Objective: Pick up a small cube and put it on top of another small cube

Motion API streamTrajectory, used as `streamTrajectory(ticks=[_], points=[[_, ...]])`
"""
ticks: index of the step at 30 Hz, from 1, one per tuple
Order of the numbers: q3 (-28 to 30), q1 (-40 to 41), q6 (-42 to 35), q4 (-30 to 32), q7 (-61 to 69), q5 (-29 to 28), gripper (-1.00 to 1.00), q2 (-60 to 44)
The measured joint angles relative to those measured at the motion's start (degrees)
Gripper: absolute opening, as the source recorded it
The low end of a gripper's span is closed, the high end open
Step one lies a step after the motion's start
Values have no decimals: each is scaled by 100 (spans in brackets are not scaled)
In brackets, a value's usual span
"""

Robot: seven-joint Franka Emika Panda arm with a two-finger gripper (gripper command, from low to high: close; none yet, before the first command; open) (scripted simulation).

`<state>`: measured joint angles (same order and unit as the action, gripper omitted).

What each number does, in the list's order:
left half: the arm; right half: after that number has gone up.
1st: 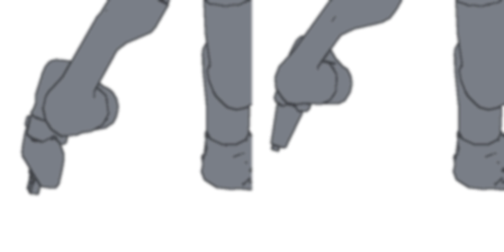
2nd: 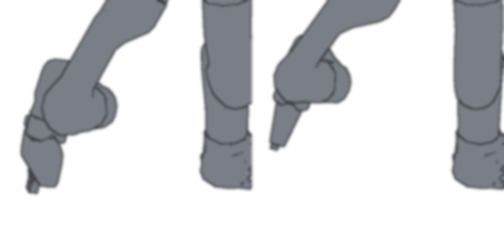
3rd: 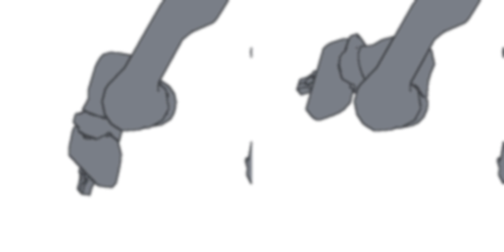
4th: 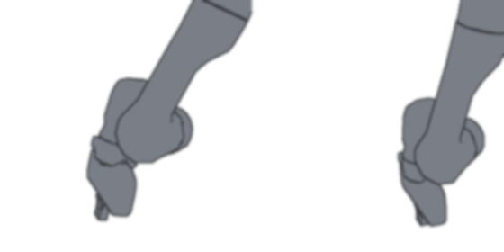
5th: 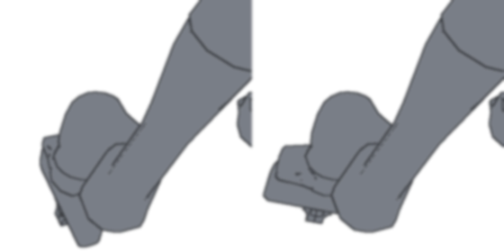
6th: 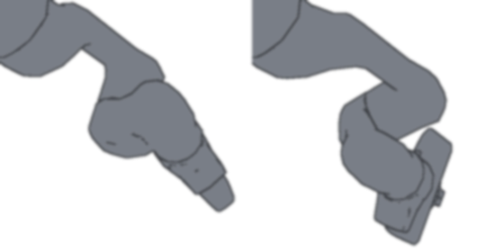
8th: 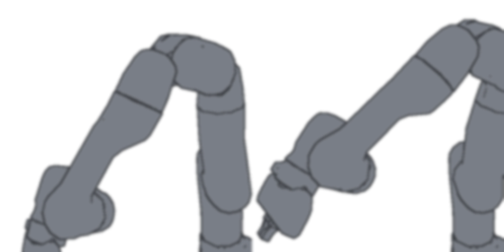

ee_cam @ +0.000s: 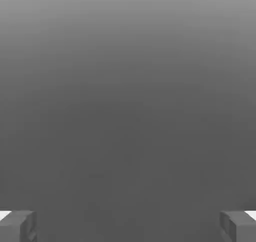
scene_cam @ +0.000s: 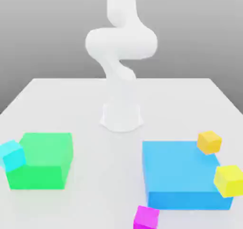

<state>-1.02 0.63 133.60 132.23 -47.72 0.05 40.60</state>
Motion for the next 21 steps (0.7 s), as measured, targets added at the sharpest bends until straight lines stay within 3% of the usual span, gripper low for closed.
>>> streamTrajectory(ticks=[21], points=[[-603,145,1551,389,-1929,-410,0,-4398]])
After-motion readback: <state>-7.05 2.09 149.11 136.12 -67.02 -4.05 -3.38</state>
